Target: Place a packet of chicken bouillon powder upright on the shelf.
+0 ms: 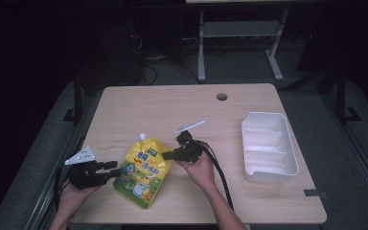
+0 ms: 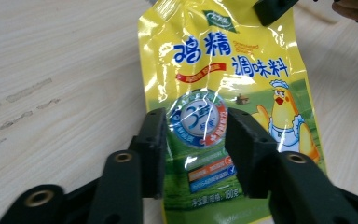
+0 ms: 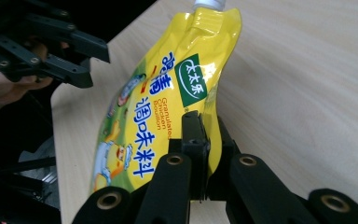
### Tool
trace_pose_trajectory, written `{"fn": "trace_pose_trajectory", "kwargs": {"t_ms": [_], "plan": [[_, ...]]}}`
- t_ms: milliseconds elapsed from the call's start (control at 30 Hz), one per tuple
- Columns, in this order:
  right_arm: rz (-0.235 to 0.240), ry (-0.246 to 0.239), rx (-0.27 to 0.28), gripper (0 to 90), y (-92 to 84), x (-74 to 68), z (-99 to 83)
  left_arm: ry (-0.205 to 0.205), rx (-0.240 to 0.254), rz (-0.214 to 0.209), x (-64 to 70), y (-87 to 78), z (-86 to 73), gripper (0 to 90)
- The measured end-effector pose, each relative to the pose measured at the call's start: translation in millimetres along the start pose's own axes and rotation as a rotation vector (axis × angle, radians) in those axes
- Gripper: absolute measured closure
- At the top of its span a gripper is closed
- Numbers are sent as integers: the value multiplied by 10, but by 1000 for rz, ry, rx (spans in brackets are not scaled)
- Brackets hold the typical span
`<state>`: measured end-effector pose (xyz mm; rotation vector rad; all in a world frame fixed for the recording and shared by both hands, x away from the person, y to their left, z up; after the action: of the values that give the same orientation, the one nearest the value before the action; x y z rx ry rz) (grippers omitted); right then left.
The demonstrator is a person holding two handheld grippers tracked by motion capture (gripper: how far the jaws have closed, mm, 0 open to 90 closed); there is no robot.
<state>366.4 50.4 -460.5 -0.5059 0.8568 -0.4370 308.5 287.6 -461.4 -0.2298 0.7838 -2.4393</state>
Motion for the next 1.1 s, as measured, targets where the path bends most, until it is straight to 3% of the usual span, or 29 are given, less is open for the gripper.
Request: {"fn": "trace_pose_trajectory", "kwargs": {"t_ms": [200,533,867,1100], "plan": [[12,-60,31,892,-175,-160,76,-25,49,2,-22,-43,30,396],[20,-194,43,892,-366,-517,135,-38,93,-38,11,-34,73,278],[8,-317,18,892,-443,-802,152,-21,104,-97,78,4,110,283],[20,-324,15,892,-441,-818,143,-17,96,-134,118,56,113,329]]}}
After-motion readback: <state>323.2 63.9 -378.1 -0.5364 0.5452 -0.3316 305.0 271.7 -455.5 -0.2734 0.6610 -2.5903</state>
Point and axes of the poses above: each handheld gripper's, and its own axes: y roughly forward along the jaws, z roughly out of its top, x roughly to its right, the point moved 7 cm from there along y, roughly forward along the jaws, and after that the axes turned 13 degrees about y, right-handed, at the moved point
